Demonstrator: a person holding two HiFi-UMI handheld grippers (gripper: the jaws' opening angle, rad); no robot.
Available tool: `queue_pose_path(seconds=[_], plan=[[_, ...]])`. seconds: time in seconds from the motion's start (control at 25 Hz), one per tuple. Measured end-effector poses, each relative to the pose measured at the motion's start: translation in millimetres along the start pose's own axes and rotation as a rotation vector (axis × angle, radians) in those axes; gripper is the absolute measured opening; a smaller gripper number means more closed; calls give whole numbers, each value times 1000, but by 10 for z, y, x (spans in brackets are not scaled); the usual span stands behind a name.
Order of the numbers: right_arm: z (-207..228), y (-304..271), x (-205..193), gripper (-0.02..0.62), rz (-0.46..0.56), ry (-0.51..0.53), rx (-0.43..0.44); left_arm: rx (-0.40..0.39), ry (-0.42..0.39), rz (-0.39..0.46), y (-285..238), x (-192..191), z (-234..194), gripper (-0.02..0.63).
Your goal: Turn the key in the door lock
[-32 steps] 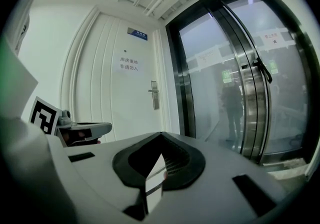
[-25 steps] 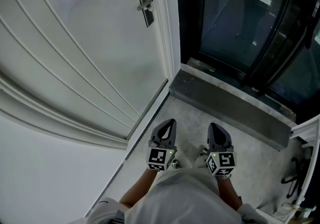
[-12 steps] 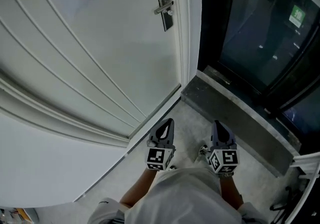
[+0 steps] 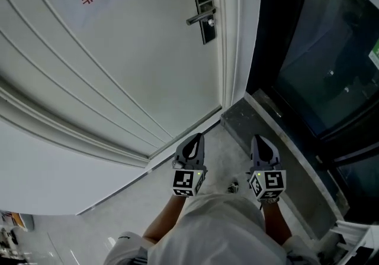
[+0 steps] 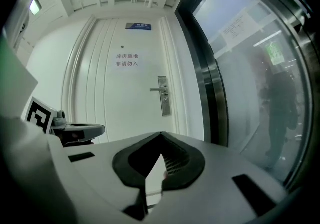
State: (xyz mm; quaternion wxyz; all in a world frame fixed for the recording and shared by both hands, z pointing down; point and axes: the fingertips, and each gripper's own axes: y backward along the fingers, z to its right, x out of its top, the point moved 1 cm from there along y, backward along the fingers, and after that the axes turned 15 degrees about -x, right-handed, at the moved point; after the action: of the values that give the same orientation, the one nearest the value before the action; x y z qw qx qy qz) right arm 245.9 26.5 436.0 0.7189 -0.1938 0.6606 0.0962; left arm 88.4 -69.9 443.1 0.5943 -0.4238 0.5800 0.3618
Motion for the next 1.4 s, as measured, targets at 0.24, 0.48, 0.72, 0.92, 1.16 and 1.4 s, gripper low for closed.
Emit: queue_pose_path(seconds=[0.24,0.48,0.72,0.92,1.16,1.4], plan=[[358,-326,63,-9,-5,16,63,67,-5,18,-359,114,100,9],[383,-632,74,-9,-16,24,123,116,-3,11,-513,119,17,9],[259,-1033,141,-9,-2,59,183,163,6,20,-717,109,-266,9],[174,-1457,263,-9,8,103,219,188,25,33,-947,108,-553,9],[97,-2017,517,-9,56,223,262,221,30,72,-1250,229,-864,9],[-142,-2558,775,-9,66,330,338,213,25,62,-1557,329,-1185,9]])
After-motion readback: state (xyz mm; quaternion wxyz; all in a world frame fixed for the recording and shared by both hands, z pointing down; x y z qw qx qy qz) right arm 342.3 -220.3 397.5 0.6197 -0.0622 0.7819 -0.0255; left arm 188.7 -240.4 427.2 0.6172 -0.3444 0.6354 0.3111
